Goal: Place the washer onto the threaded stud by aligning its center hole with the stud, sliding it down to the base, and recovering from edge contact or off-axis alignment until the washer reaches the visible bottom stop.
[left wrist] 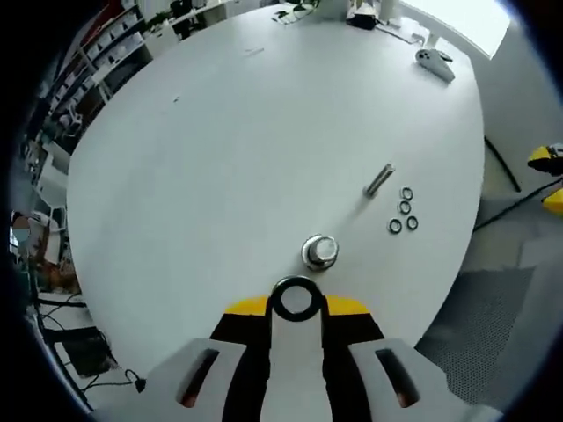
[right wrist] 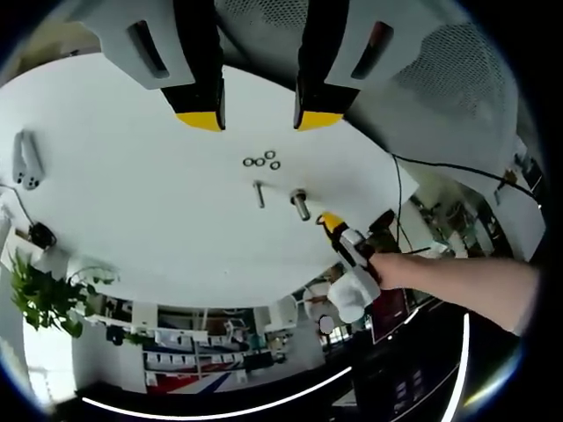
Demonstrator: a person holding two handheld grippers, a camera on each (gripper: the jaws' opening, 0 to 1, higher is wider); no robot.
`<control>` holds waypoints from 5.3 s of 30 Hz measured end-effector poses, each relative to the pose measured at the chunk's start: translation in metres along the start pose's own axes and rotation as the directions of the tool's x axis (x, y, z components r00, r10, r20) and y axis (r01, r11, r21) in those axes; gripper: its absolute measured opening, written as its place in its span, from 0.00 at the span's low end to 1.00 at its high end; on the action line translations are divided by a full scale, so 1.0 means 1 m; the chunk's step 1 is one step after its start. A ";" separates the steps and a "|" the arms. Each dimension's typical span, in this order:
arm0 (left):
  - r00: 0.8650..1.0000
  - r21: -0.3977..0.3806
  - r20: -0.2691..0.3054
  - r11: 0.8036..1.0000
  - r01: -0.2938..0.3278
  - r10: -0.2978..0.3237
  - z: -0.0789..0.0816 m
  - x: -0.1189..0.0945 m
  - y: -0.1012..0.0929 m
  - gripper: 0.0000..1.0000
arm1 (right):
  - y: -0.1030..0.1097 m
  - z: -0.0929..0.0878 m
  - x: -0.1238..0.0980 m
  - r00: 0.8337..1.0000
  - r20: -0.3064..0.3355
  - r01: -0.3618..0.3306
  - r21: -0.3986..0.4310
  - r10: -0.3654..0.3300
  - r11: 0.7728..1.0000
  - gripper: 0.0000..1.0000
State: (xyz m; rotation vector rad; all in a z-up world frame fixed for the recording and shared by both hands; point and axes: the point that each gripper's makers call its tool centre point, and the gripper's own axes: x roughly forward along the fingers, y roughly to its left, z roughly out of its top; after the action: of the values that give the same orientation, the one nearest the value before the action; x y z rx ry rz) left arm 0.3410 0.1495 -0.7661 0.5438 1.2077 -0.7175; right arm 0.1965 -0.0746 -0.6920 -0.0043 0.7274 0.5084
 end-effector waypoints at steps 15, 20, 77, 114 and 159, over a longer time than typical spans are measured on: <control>1.000 0.064 0.013 0.998 -0.001 0.000 0.026 0.000 -0.013 0.19 | 0.000 0.001 0.000 1.000 0.005 -0.001 -0.005 0.001 1.000 0.33; 1.000 0.123 0.007 0.992 -0.009 0.008 0.030 0.006 -0.016 0.19 | -0.001 0.001 0.000 1.000 0.003 0.002 -0.008 -0.002 1.000 0.33; 0.982 0.243 -0.190 0.969 0.045 0.002 0.017 0.063 -0.019 0.20 | -0.004 0.000 0.000 1.000 -0.004 0.017 -0.017 -0.017 1.000 0.30; 0.965 -0.025 0.258 0.999 -0.038 0.043 -0.015 -0.039 -0.016 0.30 | -0.005 -0.004 -0.001 1.000 -0.017 0.022 -0.006 -0.022 1.000 0.30; 0.771 -0.317 0.632 0.932 0.173 0.072 -0.117 -0.135 -0.074 0.37 | -0.014 -0.015 -0.003 0.994 -0.074 0.075 -0.013 -0.076 0.997 0.30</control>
State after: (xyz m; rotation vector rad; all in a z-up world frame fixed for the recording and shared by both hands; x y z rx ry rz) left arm 0.1860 0.2116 -0.6686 -0.0608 0.6767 -0.6308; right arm 0.1916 -0.0903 -0.7038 -0.0607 0.7949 0.4413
